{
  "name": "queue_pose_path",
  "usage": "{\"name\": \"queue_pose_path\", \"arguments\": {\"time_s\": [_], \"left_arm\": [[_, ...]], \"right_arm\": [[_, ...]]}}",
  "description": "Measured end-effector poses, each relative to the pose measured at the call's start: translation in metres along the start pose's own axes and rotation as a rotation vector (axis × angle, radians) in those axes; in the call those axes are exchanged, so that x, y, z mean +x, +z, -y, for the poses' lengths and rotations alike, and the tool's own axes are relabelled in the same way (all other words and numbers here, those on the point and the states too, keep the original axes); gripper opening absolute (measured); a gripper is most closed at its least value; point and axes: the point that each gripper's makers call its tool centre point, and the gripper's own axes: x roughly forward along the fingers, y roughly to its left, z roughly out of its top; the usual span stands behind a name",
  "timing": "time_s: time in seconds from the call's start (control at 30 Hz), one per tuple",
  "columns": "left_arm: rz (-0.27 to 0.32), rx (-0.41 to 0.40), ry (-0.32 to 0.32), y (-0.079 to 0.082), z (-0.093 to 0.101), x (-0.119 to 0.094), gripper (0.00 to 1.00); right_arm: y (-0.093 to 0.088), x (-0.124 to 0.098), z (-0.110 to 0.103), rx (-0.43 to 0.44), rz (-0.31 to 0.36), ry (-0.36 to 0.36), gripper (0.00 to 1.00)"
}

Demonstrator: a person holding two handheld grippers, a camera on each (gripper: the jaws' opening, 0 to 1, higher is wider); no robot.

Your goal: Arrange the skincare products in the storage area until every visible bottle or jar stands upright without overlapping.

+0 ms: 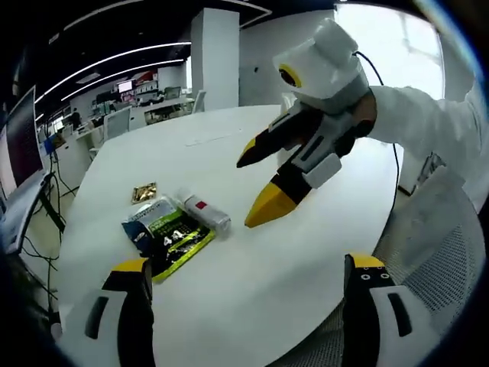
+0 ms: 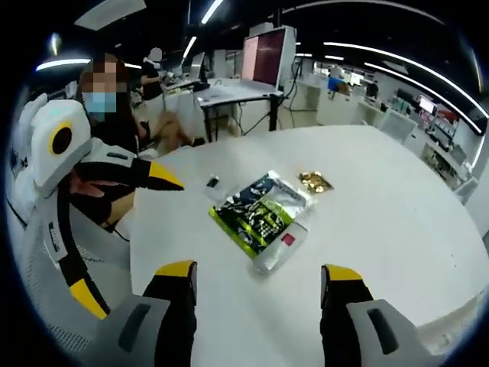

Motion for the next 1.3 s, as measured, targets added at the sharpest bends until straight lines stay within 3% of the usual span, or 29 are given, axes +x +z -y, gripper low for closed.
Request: {"name": "queue_pose_path", "arguments": {"time_s": [0.2, 0.5, 0.8, 0.97, 1.3], "left_arm": [[0.001, -0.037, -0.006, -0.002, -0.001, 0.000, 0.99], [-0.026, 0.005, -0.021, -0.008, 0.003, 0.003, 0.99], [-0.043, 0.027, -0.008, -0.011, 0.001, 0.003, 0.99], [-0.052, 0.037, 0.005, -0.013, -0.001, 0.004, 0.99], [-0.083, 0.041, -0.006, -0.019, 0.000, 0.006, 0.99]], "right_arm": [[0.001, 0.012, 0.002, 0.010, -0.013, -0.002, 0.65], [0.004, 0.033, 0.014, 0.049, -0.008, -0.063, 0.59], [-0.003, 0.054, 0.011, 0.066, -0.041, -0.060, 0.55], [-0.003, 0.071, 0.020, 0.092, -0.056, -0.067, 0.52], [-0.010, 0.086, 0.030, 0.124, -0.065, -0.106, 0.49]]}}
